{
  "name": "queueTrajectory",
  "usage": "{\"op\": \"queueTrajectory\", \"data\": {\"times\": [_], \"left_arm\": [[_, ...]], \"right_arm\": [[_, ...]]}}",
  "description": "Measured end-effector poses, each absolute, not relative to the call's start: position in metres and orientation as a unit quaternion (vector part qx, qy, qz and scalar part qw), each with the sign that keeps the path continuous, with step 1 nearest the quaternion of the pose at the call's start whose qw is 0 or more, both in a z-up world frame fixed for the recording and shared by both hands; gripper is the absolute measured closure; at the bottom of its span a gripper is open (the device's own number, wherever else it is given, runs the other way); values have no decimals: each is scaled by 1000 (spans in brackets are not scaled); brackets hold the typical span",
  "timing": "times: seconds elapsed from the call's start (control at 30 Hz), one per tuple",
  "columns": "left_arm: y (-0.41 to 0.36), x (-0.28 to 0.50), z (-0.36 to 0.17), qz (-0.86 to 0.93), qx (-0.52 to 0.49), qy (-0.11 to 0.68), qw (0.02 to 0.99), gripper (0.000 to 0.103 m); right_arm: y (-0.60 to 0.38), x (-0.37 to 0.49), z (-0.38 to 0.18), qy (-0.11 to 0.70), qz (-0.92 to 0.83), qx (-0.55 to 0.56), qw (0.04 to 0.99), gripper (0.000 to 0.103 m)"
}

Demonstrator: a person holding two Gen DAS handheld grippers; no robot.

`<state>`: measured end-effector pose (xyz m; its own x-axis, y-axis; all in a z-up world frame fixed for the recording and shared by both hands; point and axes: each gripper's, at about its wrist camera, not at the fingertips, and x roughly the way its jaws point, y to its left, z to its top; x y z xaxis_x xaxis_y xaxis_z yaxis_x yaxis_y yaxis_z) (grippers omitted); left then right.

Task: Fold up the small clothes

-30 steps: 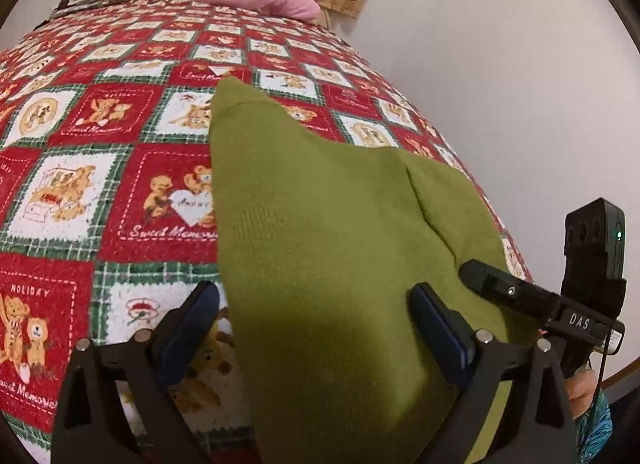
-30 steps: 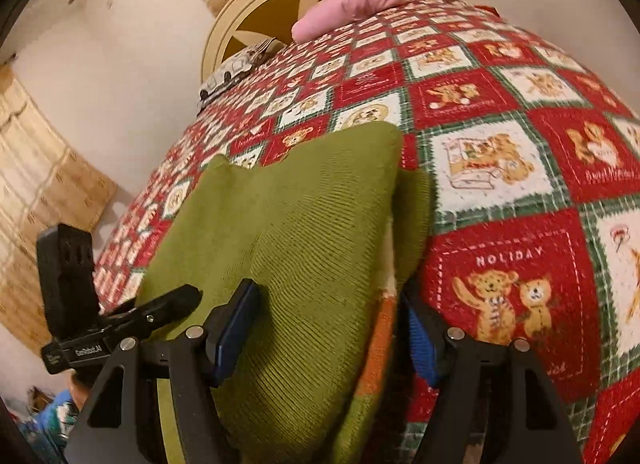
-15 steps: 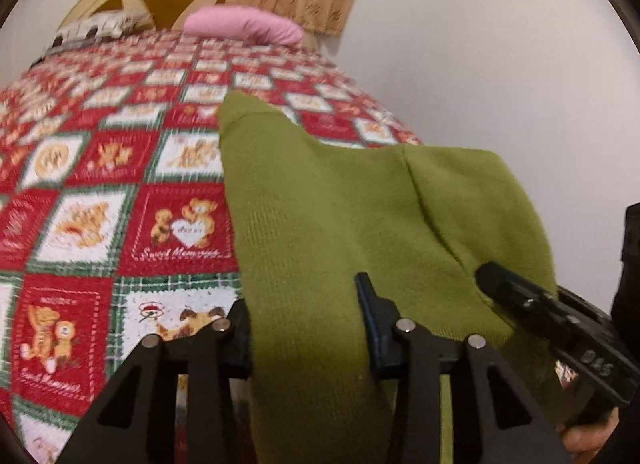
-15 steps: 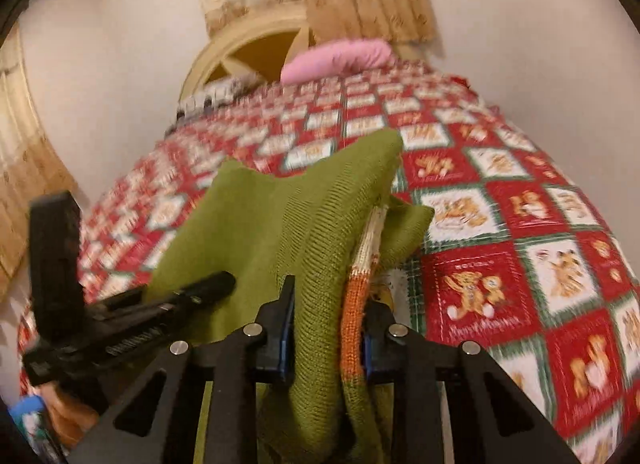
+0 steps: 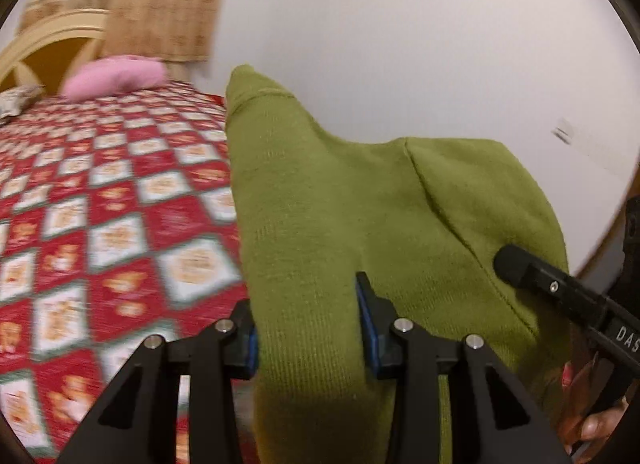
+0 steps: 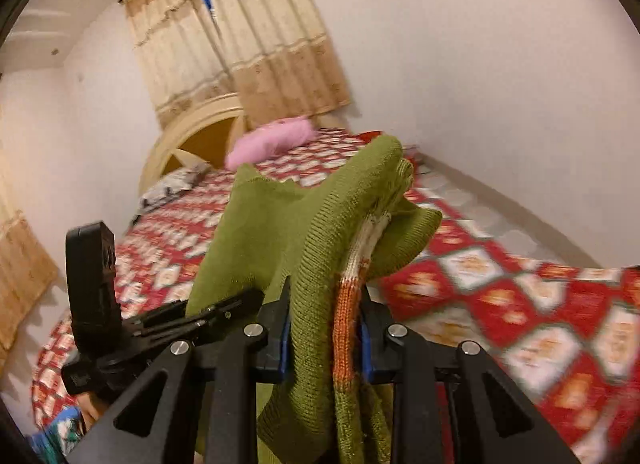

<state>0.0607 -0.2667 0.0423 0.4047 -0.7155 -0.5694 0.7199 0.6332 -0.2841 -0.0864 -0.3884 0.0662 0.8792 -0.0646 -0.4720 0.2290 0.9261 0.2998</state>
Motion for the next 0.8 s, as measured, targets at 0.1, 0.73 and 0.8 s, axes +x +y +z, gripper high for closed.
{"op": "queueTrajectory", "data": {"times": [0.1, 0.73, 0.8], "left_arm": [[-302, 48, 31, -454, 1, 358, 816, 63], [-344, 67, -36, -389, -2, 447, 805, 24], [-326, 44, -26, -390, 3, 418, 821, 24]], "right_arm": [[-421, -114, 57, 244, -123, 164, 948, 77], [-527, -166, -32, 265, -229, 268, 898, 61], [-507, -186, -15, 263, -256, 204, 908, 61]]}}
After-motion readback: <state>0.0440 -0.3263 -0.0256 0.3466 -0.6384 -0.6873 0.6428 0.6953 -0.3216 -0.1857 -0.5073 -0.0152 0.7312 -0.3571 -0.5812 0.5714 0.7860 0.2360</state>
